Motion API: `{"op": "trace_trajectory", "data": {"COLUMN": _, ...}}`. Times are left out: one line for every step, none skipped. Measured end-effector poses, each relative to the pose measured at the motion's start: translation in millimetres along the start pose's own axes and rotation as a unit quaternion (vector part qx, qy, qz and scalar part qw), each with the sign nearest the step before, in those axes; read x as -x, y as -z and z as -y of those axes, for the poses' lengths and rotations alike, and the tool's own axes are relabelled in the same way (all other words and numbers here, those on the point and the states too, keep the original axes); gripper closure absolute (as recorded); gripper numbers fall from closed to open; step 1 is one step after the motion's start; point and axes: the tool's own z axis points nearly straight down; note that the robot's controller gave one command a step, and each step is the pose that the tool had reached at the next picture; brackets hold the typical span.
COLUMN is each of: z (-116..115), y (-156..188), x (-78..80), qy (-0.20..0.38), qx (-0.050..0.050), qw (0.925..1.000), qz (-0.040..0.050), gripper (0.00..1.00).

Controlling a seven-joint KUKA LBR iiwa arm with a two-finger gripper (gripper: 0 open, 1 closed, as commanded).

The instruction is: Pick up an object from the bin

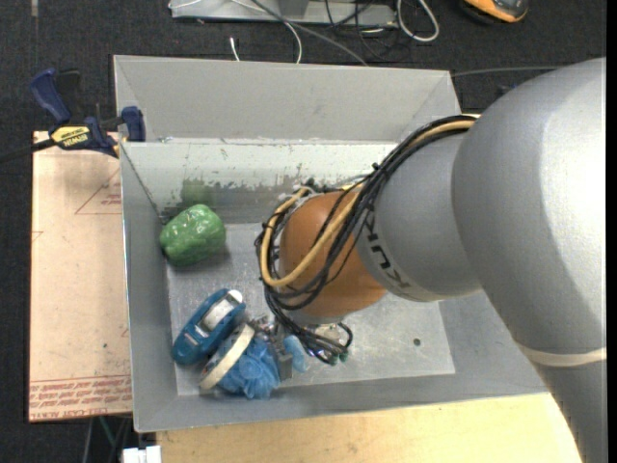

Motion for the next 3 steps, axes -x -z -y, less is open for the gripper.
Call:
{"op": "trace_trajectory", "data": {"z": -5.4, "y": 89.4, "x": 1.0, "qy": 0.035, "qx": 0.000, "qw": 0.9994, "qz": 0.0029, "gripper": 1.00}}
{"op": "trace_trajectory", "data": {"z": -3.8, "y": 93.5, "x": 3.8, "qy": 0.030, "qx": 0.001, "qw": 0.9995, "qz": -0.0009, "gripper": 1.00}}
{"op": "trace_trajectory", "data": {"z": 63.8, "y": 155.2, "x": 2.2, "qy": 0.081, "qx": -0.002, "qw": 0.9967, "qz": 0.0045, "gripper": 1.00}}
